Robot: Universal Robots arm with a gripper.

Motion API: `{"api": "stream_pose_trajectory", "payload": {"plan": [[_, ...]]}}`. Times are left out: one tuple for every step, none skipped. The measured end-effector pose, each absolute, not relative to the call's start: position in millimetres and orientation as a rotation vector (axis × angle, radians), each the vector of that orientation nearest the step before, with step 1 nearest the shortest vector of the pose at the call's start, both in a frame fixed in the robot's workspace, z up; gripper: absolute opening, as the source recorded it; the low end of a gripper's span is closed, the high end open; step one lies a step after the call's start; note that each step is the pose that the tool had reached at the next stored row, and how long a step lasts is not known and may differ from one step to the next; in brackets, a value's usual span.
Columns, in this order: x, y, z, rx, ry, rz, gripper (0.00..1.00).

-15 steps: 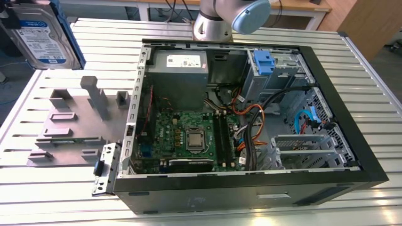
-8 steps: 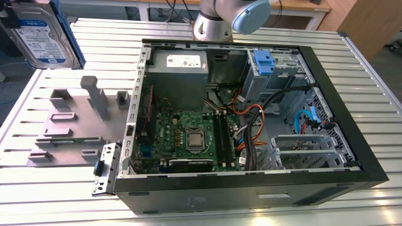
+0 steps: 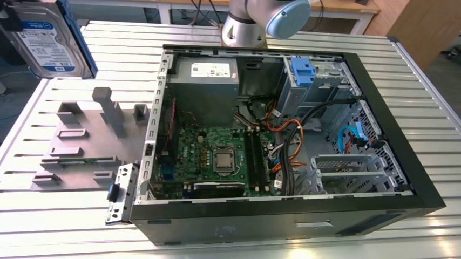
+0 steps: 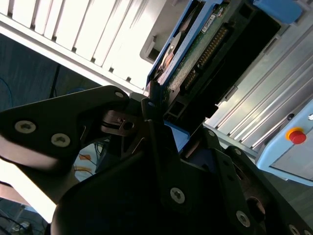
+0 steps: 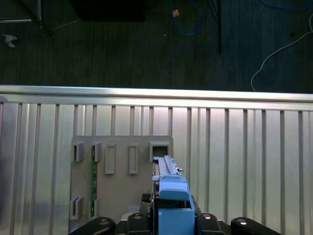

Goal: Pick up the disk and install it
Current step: 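Pick up the disk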

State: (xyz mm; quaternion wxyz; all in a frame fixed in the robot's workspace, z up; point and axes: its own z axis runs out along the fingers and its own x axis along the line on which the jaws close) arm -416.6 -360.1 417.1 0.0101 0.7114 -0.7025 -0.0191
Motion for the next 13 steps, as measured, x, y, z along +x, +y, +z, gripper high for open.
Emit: {"api": "stream_pose_trajectory", "payload": {"plan": [[-416.6,-360.1,417.3,2.221,-2.193,-0.060,0.36],[-416.6,-360.1,417.6,2.221,-2.193,-0.060,0.36],[-416.6,-360.1,417.8,2.221,-2.193,-0.060,0.36],[-416.6,-360.1,418.2,2.221,-2.193,-0.060,0.36],[-416.6,-360.1,418.5,2.221,-2.193,-0.060,0.36],[-416.6,-360.1,418.8,2.221,-2.193,-0.060,0.36],[-416.6,-360.1,419.0,2.221,-2.193,-0.060,0.36],[-416.6,-360.1,419.3,2.221,-2.193,-0.060,0.36],[-416.6,-360.1,419.6,2.221,-2.193,-0.060,0.36],[-416.6,-360.1,419.9,2.221,-2.193,-0.060,0.36],[-416.6,-360.1,420.2,2.221,-2.193,-0.060,0.36],[-416.6,-360.1,420.4,2.221,-2.193,-0.060,0.36],[-416.6,-360.1,420.7,2.221,-2.193,-0.060,0.36]]}}
